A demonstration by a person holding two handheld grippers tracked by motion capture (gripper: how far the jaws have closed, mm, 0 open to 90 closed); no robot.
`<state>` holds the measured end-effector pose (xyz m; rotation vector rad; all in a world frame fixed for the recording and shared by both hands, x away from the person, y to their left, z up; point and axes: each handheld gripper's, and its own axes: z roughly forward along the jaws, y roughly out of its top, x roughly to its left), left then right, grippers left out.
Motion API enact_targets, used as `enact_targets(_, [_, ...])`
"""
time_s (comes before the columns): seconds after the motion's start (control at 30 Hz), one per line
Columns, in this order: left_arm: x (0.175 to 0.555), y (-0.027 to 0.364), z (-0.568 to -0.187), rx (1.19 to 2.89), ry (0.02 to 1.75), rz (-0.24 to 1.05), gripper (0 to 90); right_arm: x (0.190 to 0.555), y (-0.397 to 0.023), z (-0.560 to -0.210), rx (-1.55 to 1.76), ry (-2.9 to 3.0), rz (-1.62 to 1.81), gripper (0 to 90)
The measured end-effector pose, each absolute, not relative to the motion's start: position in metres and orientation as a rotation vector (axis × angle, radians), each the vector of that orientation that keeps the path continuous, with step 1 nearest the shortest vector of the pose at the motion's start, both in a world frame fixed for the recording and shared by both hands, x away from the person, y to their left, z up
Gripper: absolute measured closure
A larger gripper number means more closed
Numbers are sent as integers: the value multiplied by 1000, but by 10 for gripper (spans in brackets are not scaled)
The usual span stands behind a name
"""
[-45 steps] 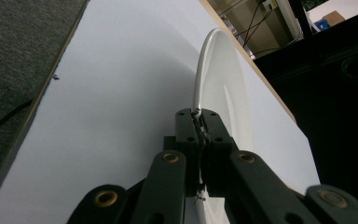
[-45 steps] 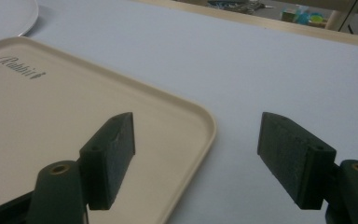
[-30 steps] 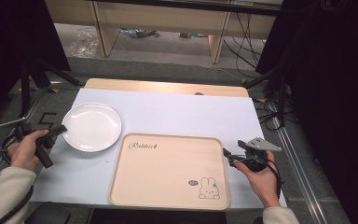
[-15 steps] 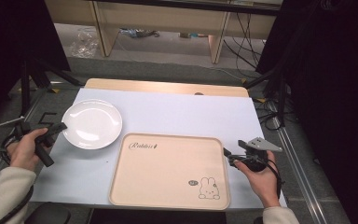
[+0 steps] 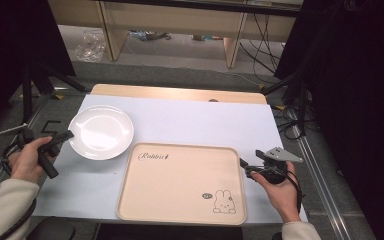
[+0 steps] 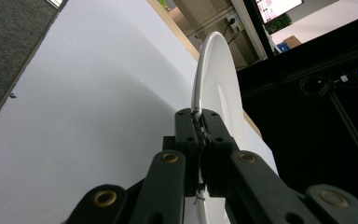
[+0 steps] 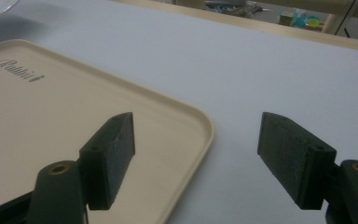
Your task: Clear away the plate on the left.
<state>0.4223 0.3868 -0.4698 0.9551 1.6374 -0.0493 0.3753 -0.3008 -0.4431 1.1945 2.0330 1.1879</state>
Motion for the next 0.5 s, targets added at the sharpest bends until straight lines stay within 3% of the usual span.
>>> enact_targets(0.5, [422,380,-466,959,1617,-80,864,375,-301,-443,1196,2035,1188,282])
